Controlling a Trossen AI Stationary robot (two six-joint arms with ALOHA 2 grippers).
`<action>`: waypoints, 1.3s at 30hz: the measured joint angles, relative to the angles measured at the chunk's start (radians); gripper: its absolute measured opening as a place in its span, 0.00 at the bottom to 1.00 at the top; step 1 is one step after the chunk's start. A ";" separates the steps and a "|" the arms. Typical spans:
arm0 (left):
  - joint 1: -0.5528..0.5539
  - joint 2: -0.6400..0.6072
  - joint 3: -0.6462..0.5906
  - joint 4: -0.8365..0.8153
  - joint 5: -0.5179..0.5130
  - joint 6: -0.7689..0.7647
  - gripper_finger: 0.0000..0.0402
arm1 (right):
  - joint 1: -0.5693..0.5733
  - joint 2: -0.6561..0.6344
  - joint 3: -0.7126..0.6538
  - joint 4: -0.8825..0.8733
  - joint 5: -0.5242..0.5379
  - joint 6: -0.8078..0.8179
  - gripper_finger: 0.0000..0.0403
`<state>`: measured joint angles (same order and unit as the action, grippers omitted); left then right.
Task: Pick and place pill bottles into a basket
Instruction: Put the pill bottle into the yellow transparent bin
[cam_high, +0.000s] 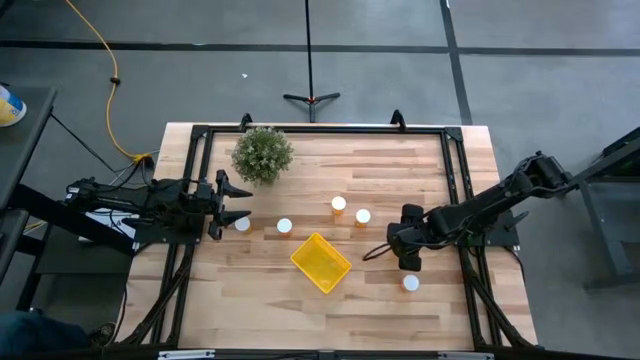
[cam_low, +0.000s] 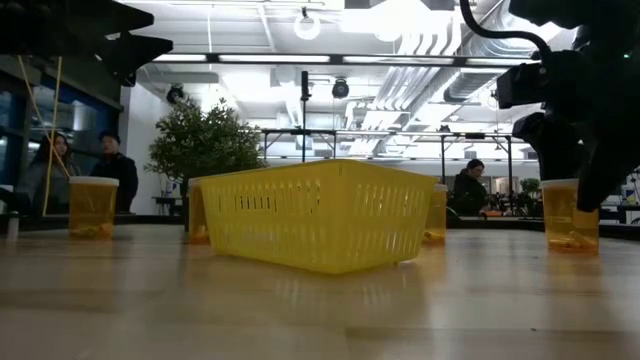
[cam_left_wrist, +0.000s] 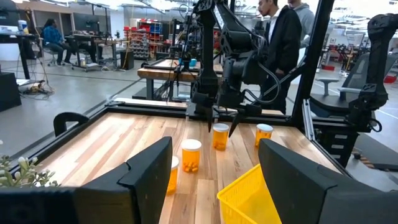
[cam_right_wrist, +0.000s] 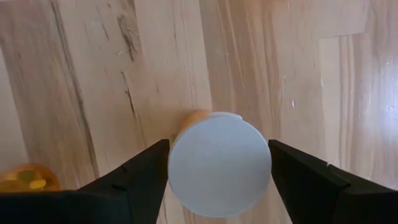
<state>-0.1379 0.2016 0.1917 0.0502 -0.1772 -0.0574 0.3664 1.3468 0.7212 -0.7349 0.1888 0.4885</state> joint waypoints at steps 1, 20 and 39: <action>0.000 0.000 0.000 0.000 0.000 0.000 0.69 | 0.000 0.000 0.000 0.000 -0.001 0.000 0.64; 0.000 0.000 0.000 0.000 0.000 0.000 0.69 | 0.000 0.000 0.000 -0.001 -0.005 0.000 0.50; 0.000 0.000 0.000 -0.029 0.000 0.000 0.69 | 0.000 0.000 0.129 0.058 0.005 -0.088 0.50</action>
<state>-0.1378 0.2012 0.1917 0.0216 -0.1768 -0.0574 0.3664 1.3472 0.8502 -0.6766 0.1936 0.4006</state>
